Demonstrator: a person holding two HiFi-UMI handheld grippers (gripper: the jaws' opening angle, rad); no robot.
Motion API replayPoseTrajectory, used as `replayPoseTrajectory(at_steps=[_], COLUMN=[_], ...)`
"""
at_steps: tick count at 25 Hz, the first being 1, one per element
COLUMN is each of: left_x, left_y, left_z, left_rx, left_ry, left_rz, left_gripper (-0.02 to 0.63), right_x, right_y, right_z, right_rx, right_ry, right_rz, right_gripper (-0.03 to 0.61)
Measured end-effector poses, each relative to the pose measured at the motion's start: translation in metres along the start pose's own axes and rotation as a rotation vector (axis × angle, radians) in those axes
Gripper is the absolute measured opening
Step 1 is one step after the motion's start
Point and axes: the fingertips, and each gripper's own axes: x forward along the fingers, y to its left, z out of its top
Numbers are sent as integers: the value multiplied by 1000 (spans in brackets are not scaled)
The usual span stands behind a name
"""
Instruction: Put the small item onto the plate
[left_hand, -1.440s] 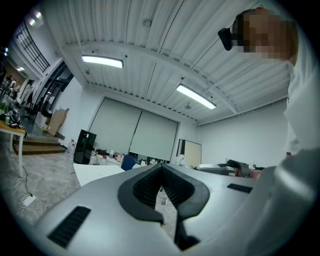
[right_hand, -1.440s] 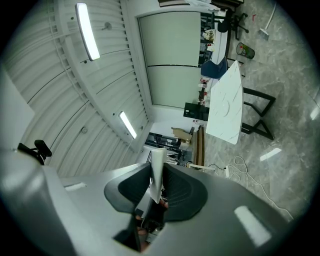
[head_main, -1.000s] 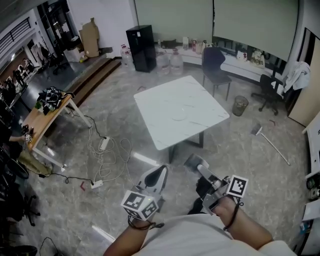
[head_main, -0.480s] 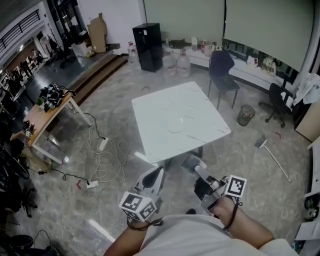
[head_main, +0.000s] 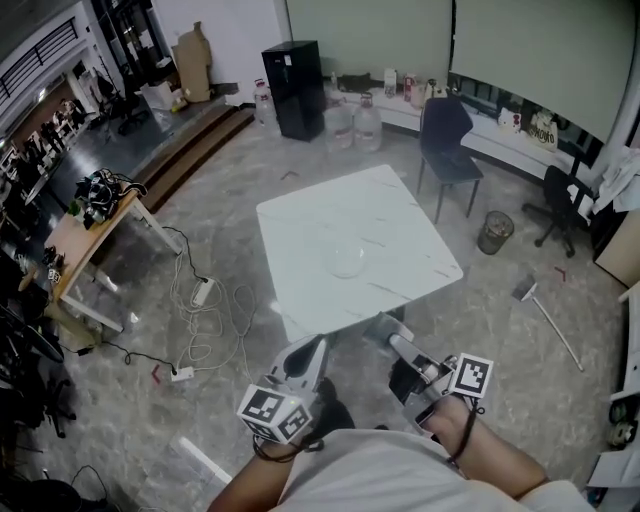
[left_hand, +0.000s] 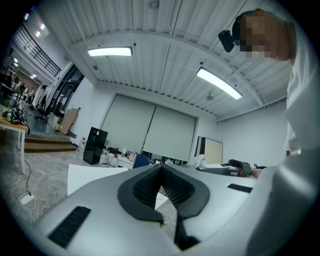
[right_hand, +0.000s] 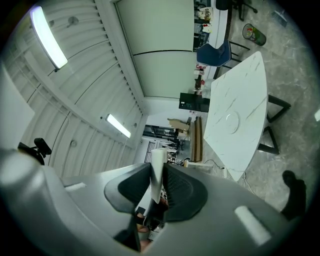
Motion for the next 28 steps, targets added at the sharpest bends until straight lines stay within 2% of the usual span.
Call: replayPoseTrajectory(at_steps=[5, 9, 16, 28], left_x=[43, 81, 154, 211], left_y=[35, 79, 151, 248], left_z=[0, 10, 16, 45], left_rx=[-14, 12, -51, -71], left_ry=[20, 19, 93, 119], left_rz=[-34, -44, -131, -213], left_gripper=[5, 5, 5, 5], right_x=[29, 71, 152, 258], right_y=[-23, -41, -74, -117], right_z=[30, 55, 89, 137], right_rx=[4, -2, 10, -4], right_ry=[-31, -60, -77, -148], right_rz=[-30, -36, -65, -138], right_gripper=[80, 80, 80, 80])
